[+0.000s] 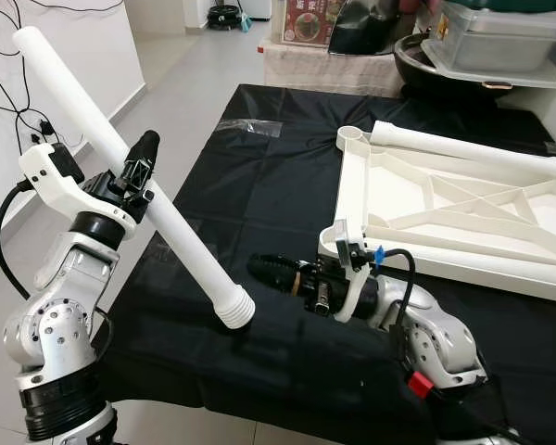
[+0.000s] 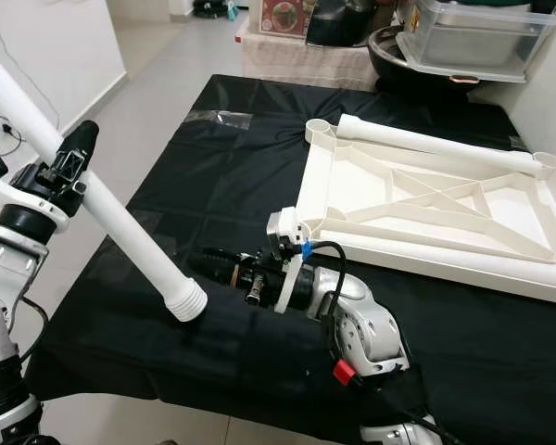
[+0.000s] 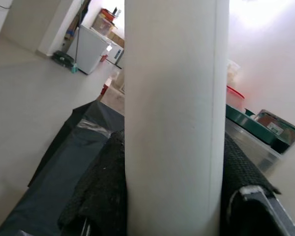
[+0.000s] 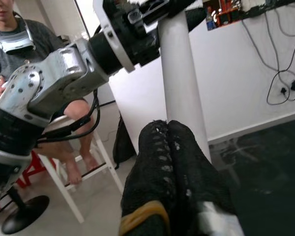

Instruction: Building children table

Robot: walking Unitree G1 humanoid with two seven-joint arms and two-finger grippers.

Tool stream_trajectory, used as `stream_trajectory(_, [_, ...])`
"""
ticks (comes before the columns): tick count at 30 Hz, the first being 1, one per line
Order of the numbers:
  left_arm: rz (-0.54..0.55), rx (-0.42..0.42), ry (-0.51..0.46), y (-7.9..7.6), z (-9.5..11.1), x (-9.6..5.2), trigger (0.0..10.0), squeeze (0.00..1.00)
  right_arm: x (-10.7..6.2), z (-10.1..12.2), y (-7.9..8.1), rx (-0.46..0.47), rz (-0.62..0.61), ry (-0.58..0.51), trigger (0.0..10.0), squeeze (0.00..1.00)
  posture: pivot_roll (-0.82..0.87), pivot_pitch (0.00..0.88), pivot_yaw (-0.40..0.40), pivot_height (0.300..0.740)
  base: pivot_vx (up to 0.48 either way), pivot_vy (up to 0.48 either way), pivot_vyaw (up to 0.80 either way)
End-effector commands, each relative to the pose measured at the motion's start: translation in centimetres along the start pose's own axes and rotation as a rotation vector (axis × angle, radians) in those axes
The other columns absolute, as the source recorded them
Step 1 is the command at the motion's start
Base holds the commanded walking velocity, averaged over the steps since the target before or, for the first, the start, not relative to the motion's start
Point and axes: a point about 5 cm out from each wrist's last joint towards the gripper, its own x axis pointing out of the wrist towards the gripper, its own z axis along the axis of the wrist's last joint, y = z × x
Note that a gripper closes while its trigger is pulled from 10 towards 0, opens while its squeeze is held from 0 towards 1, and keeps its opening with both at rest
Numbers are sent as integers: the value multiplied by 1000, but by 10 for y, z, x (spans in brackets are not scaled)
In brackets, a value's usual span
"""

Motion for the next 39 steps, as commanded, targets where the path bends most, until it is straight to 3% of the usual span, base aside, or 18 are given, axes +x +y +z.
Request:
stream_trajectory(1, [35,41,-19,5,7,1,0,0,1,6,-1,-30,-13,-24,0,0,77,76,-5,740,0,0,0])
stream_trajectory(4, [48,55,-27,8,10,3,0,0,5,13,-5,-75,-59,-28,0,0,76,79,-4,740,0,0,0])
stream_trajectory(5, [52,64,-26,9,10,3,0,0,8,17,-10,-118,-110,-27,10000,0,76,78,-2,740,0,0,0])
stream_trajectory(10, [32,99,3,4,5,6,0,0,22,35,-10,-236,-122,-15,10000,0,77,78,-5,740,0,0,0])
stream_trajectory(11, [13,94,8,-1,2,9,0,0,27,39,-8,-257,-102,-13,10000,439,74,77,-6,740,0,0,0])
stream_trajectory(12, [0,89,10,-4,0,10,0,0,30,40,-7,-267,-92,-13,10000,439,74,77,-6,740,0,0,0])
stream_trajectory(13, [-28,99,20,-10,-3,14,0,0,34,39,-5,-278,-62,10,10000,1000,71,75,-6,740,0,0,0])
stream_trajectory(17, [-65,106,34,-18,-8,18,0,0,39,34,-4,-284,-33,52,10000,1000,72,71,-8,740,0,0,0])
stream_trajectory(18, [-93,117,45,-24,-12,22,0,0,42,31,-3,-264,-13,68,10000,0,75,70,-8,740,0,0,0])
stream_trajectory(22, [-116,117,56,-29,-15,25,0,0,43,28,-2,-236,13,85,10000,0,77,66,-11,740,0,0,0])
stream_trajectory(24, [-189,131,67,-44,-20,33,0,0,49,22,-4,-207,45,129,10000,0,72,60,-13,740,0,0,0])
stream_trajectory(25, [-189,131,67,-44,-20,33,0,0,49,22,-4,-207,45,129,10000,0,72,60,-13,740,0,0,0])
stream_trajectory(27, [-249,127,74,-58,-24,41,0,0,55,17,-10,-197,18,157,10000,0,75,60,-11,740,0,0,0])
stream_trajectory(29, [-249,127,74,-58,-24,41,0,0,55,17,-10,-197,18,157,10000,0,75,60,-11,740,0,0,0])
stream_trajectory(31, [-303,119,89,-72,-30,47,0,0,63,15,-14,-191,-18,157,10000,0,79,54,-9,740,0,0,0])
stream_trajectory(35, [-327,123,97,-78,-34,48,0,0,67,14,-16,-187,-32,154,10000,0,79,53,-9,740,0,0,0])
stream_trajectory(36, [-344,130,107,-82,-38,50,0,0,70,14,-18,-175,-51,137,10000,1000,79,52,-6,740,0,0,0])
stream_trajectory(39, [-359,135,113,-87,-43,51,0,0,73,14,-22,-162,-75,122,10000,1000,81,48,-11,740,0,0,0])
